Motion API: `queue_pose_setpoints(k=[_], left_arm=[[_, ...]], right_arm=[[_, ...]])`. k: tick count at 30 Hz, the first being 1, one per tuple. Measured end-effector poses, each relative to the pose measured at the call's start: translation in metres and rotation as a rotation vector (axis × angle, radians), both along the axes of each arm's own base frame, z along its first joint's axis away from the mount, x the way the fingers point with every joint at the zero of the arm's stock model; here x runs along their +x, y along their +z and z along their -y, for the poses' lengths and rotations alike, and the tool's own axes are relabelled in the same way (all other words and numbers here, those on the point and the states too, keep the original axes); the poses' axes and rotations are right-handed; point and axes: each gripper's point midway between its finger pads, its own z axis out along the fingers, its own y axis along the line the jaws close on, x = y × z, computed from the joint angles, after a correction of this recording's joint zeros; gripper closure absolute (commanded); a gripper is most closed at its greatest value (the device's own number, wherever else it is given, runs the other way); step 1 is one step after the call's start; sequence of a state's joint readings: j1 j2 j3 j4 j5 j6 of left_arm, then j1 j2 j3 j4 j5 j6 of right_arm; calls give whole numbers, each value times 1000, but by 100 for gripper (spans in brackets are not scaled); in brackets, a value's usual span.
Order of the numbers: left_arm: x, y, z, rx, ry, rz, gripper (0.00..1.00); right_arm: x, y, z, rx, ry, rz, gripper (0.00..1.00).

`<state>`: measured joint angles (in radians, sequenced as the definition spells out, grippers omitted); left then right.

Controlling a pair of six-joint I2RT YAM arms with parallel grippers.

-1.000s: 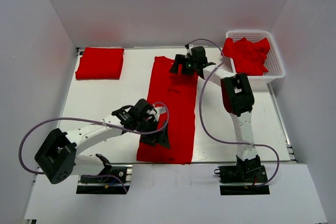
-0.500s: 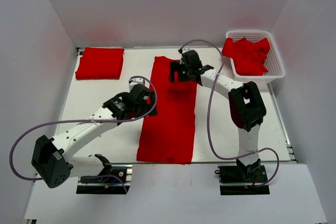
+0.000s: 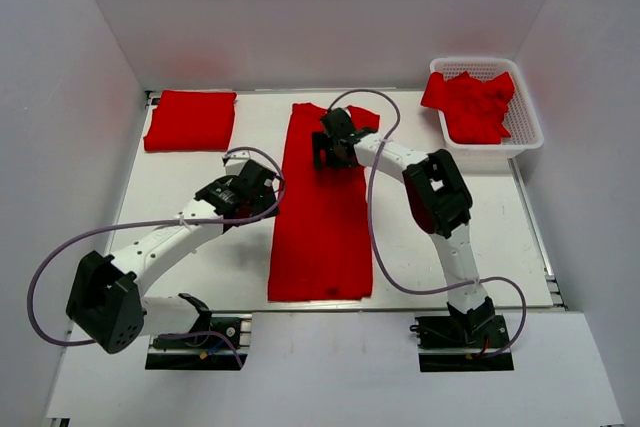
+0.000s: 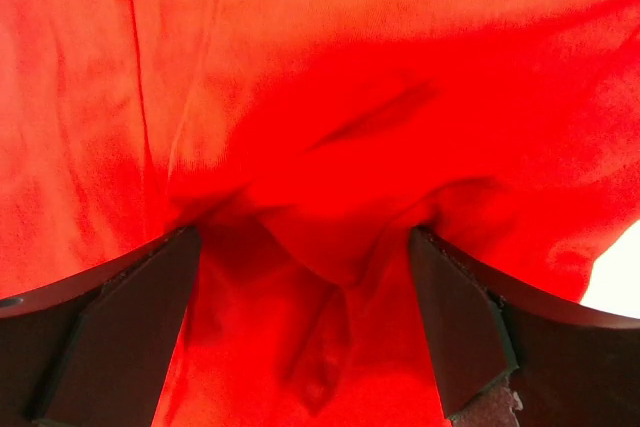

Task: Fold and stack the t-shirts
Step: Rotate the tshirt 90 degrees, then grab the bottom of the folded rectangular tshirt with both arms

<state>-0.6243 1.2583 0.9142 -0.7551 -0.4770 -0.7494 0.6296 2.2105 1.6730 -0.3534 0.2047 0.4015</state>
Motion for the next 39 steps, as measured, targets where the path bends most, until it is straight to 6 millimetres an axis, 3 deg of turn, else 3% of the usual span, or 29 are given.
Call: queue_pose_setpoints(k=[6, 10, 13, 16, 20, 22, 26, 29, 31, 32, 34, 39], left_arm=[[13, -22, -7, 25, 17, -63, 1], [29, -30, -11, 27, 28, -95, 1], [50, -27, -8, 1, 24, -87, 1], [67, -19, -3, -15, 1, -74, 1], [72, -10, 5, -36, -45, -63, 1], [68, -9, 7, -52, -64, -63, 1], [46, -12, 11, -93, -111, -67, 1], [25, -21, 19, -148, -166, -91, 1], [11, -32, 27, -189, -210, -119, 1], [4, -38, 31, -207, -231, -136, 1], [-13, -51, 37, -241, -272, -175, 1], [-56, -76, 46, -275, -350, -271, 1]], right_arm=[[56, 2, -16, 17, -50, 56, 10], [87, 5, -14, 46, -77, 89, 10], [100, 8, -11, 77, -53, 90, 10], [99, 10, -9, 90, 17, 83, 10], [58, 15, -7, 103, 135, 31, 10], [32, 31, -6, 118, 179, 28, 10], [-12, 92, -2, 194, 238, 118, 10], [-46, 140, 13, 273, 249, 219, 10], [-71, 155, 29, 307, 232, 258, 10], [-83, 158, 38, 324, 219, 278, 10], [-113, 142, 60, 327, 181, 257, 10], [-188, 71, 105, 287, 101, 69, 10]])
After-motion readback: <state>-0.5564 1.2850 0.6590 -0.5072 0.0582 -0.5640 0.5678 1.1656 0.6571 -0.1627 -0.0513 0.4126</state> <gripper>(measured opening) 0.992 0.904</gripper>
